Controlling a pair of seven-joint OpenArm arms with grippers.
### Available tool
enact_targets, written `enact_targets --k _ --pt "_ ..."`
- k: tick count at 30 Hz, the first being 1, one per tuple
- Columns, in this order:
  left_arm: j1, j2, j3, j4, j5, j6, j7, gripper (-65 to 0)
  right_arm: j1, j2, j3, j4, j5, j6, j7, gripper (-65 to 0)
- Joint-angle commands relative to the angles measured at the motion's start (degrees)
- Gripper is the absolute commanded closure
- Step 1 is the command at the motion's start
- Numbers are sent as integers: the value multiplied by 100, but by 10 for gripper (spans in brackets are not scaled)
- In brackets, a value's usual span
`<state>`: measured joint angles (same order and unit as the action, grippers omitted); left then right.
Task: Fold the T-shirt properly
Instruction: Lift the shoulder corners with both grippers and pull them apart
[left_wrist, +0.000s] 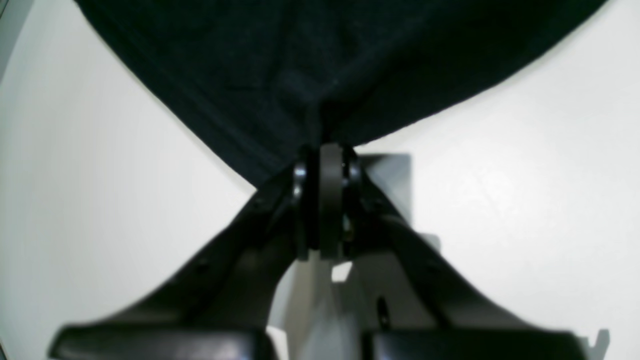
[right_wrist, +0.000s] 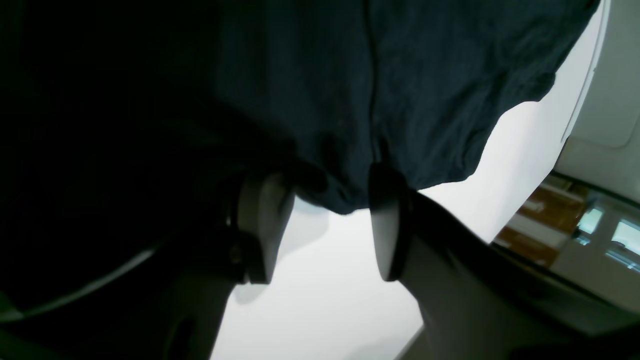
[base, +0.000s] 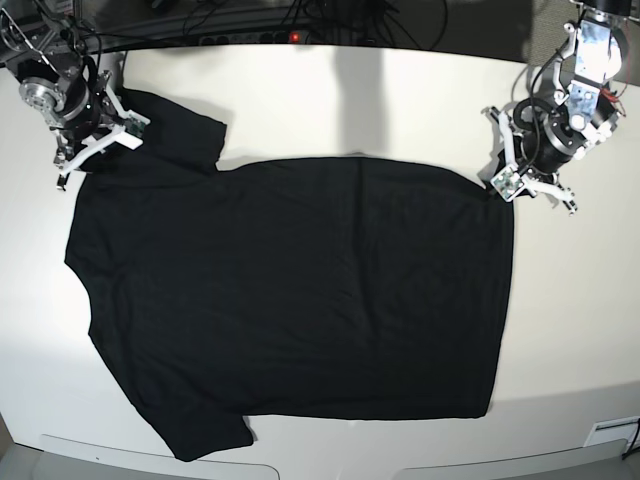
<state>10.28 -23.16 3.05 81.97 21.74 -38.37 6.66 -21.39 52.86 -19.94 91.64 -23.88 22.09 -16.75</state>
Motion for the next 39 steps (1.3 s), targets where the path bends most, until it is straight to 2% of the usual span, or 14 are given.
enact_targets --k 1,5,11,16,17,19,22,24,27,31,35,39 --pt "15 -50 4 13 46 -163 232 0 44 76 20 48 149 17 42 -295" --pt "17 -52 4 13 48 -163 260 0 74 -2 20 48 179 17 48 -289" --pt "17 -50 4 13 46 -163 273 0 74 -96 20 48 201 17 44 -164" --pt "20 -50 4 13 -9 -163 297 0 74 -96 20 48 203 11 -116 0" --pt "17 -50 4 13 -151 -163 374 0 74 -96 20 48 203 -17 -181 0" --pt "20 -50 7 13 -627 -163 597 0 70 -96 20 48 210 -297 -304 0" --pt "20 -52 4 15 -1322 345 1001 0 68 -92 20 50 697 -1130 -474 0" --pt "22 -55 4 24 -1661 391 1307 0 33 -79 22 59 813 -1451 -632 0" --pt "120 -79 0 98 -2166 389 1606 0 -149 -42 22 149 807 -1650 -855 0" --pt "560 -273 -4 446 -2717 481 1497 0 -723 -17 122 474 804 -1921 -879 0" --pt "1196 -503 -7 1029 -2780 984 1432 0 -1508 -20 426 885 804 -2376 -859 0" --pt "1733 -575 -96 1528 -2780 1056 1427 0 -2406 -20 824 1309 804 -2761 -855 0"
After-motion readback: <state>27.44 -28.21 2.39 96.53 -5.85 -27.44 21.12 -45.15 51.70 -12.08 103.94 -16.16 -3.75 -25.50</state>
